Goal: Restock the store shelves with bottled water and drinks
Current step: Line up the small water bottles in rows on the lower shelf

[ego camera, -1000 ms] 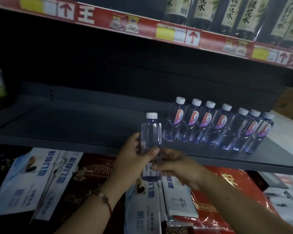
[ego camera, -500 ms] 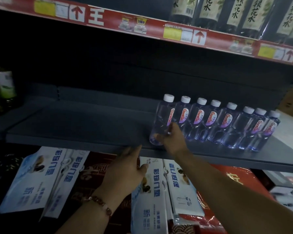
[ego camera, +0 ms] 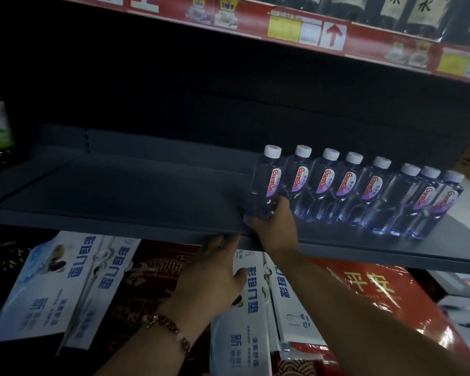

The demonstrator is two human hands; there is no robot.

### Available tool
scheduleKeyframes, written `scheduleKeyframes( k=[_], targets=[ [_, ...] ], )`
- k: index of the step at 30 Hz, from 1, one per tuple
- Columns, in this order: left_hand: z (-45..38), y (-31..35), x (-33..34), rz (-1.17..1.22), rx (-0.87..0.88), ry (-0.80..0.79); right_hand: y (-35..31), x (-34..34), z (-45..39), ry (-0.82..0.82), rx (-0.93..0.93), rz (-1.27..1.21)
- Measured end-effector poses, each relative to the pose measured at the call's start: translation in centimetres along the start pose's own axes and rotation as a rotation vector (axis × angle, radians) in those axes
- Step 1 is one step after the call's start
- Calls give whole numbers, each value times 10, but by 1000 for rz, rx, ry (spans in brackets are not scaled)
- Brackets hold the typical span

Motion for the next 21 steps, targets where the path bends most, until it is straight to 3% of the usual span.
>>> scheduleKeyframes(
  k=[12,18,21],
  targets=[
    [1,4,21,33,24,-41,7,0,-17,232,130,131],
    [7,17,40,-60,72,-92,1,-8,-2,63,38,56],
    [13,31,54,-128,87,-171,2,-30,35,-77,-166,282]
  ],
)
Point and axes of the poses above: each hand's wrist, its own z-axis away from the middle knuckle, its own x-axis out of the palm, y = z × x, the point moved 9 cm from there along -z, towards the middle knuckle, and after that the axes turned 8 degrees about x, right-handed, at the moved point
